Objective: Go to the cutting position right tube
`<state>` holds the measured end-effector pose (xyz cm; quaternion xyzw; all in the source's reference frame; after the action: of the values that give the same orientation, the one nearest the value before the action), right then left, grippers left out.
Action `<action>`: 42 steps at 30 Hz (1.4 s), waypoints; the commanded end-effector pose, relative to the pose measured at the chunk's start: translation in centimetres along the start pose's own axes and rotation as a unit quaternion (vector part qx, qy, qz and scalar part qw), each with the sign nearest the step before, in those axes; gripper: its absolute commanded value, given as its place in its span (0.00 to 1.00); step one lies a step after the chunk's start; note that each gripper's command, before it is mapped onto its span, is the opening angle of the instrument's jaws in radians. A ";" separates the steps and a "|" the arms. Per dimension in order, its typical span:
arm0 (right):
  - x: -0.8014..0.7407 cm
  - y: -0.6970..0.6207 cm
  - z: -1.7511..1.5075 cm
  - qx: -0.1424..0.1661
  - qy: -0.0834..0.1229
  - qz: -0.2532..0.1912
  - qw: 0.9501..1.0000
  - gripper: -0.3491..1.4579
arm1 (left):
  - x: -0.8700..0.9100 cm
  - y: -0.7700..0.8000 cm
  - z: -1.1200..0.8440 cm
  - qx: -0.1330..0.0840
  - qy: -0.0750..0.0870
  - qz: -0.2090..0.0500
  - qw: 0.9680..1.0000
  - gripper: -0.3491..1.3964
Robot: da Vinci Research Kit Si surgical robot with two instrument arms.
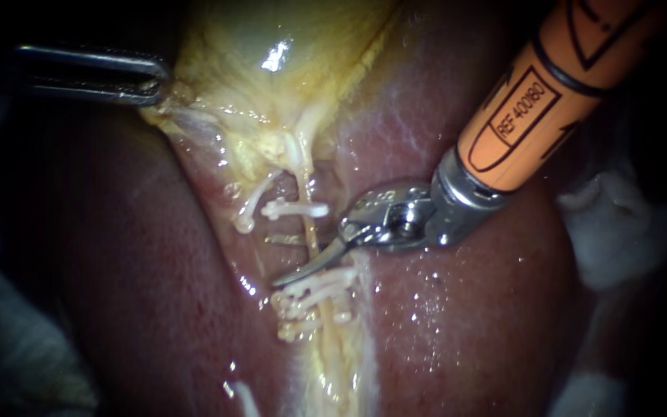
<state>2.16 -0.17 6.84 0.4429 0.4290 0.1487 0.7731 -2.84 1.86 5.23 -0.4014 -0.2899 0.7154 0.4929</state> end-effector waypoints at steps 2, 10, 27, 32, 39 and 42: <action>0.00 0.00 0.05 0.009 0.003 -0.003 1.000 0.91 | 0.00 -0.01 0.01 0.000 0.000 0.000 1.000 0.00; 0.09 0.00 0.17 0.030 0.013 -0.007 0.999 0.90 | 0.00 -0.01 0.01 0.000 0.000 0.000 1.000 0.00; 0.25 -0.23 0.10 0.060 0.049 -0.009 0.997 0.88 | 0.00 -0.01 0.01 0.000 0.000 0.000 1.000 0.00; 0.32 -0.28 0.06 0.065 0.053 -0.008 0.996 0.88 | 0.00 -0.01 0.01 0.000 0.000 0.000 1.000 0.00; 0.32 -0.28 0.05 0.066 0.053 -0.008 0.996 0.88 | 0.00 -0.01 0.01 0.000 0.000 0.000 1.000 0.00; 0.32 -0.28 0.05 0.067 0.052 -0.008 0.996 0.88 | 0.00 -0.01 0.01 0.000 0.000 0.000 1.000 0.00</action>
<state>2.35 -0.16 6.45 0.4813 0.4816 0.1371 0.7194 -2.84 1.87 5.25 -0.4011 -0.2899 0.7154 0.4932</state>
